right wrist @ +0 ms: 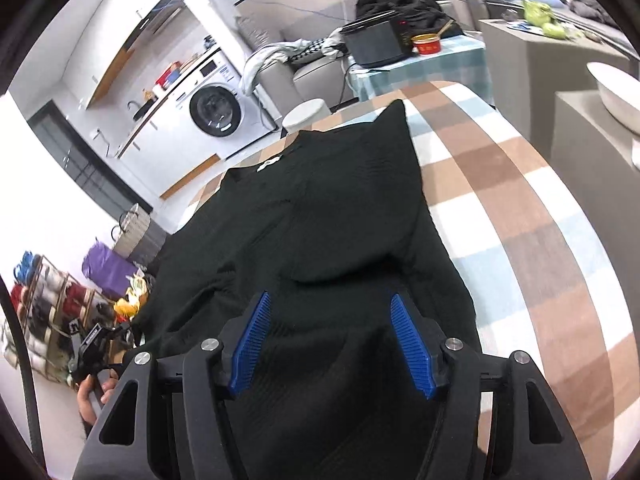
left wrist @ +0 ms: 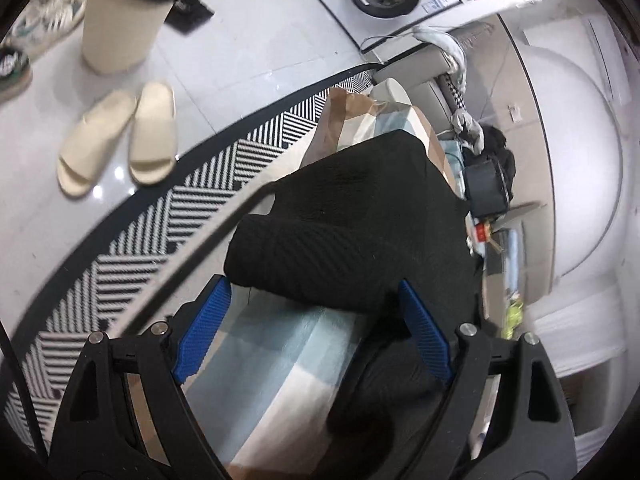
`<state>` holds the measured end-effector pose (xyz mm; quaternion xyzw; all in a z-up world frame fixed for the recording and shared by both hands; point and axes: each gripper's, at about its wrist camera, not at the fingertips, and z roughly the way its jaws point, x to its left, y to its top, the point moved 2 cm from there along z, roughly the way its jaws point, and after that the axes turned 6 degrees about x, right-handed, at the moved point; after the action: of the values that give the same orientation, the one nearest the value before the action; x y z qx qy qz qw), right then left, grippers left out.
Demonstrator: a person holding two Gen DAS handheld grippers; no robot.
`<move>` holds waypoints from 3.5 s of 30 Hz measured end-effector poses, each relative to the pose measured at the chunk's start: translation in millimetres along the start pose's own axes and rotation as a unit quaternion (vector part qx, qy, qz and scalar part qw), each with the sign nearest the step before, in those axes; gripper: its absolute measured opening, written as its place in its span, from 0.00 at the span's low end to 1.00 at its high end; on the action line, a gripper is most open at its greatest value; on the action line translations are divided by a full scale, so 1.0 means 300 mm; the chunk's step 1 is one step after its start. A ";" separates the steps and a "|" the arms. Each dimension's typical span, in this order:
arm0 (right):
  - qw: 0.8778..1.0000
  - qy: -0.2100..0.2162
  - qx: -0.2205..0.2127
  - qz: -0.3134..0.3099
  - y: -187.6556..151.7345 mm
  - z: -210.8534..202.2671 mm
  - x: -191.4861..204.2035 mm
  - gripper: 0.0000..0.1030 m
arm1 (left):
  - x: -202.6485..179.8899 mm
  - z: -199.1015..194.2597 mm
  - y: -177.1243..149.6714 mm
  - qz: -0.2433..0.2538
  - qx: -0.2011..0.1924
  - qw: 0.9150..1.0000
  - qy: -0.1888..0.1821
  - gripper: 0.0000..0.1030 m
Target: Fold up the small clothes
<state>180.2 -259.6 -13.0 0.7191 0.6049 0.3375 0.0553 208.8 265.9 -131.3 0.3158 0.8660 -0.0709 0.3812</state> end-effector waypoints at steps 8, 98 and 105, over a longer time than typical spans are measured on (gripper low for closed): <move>0.999 0.003 0.010 0.035 -0.064 0.027 -0.049 0.63 | -0.044 -0.007 0.048 0.011 -0.073 0.997 0.023 0.06; 0.996 -0.042 0.030 -0.076 -0.216 -0.123 -0.299 0.31 | -0.107 -0.173 -0.525 0.367 -0.038 0.914 0.171 0.31; 0.992 -0.049 0.054 -0.102 -0.280 -0.120 -0.320 0.39 | -0.048 -0.207 -0.557 0.355 -0.042 0.914 0.194 0.51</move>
<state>86.6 -336.4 -66.7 0.6711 0.6892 0.2610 0.0801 77.5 149.3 -97.3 0.5934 0.7562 0.1677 0.2188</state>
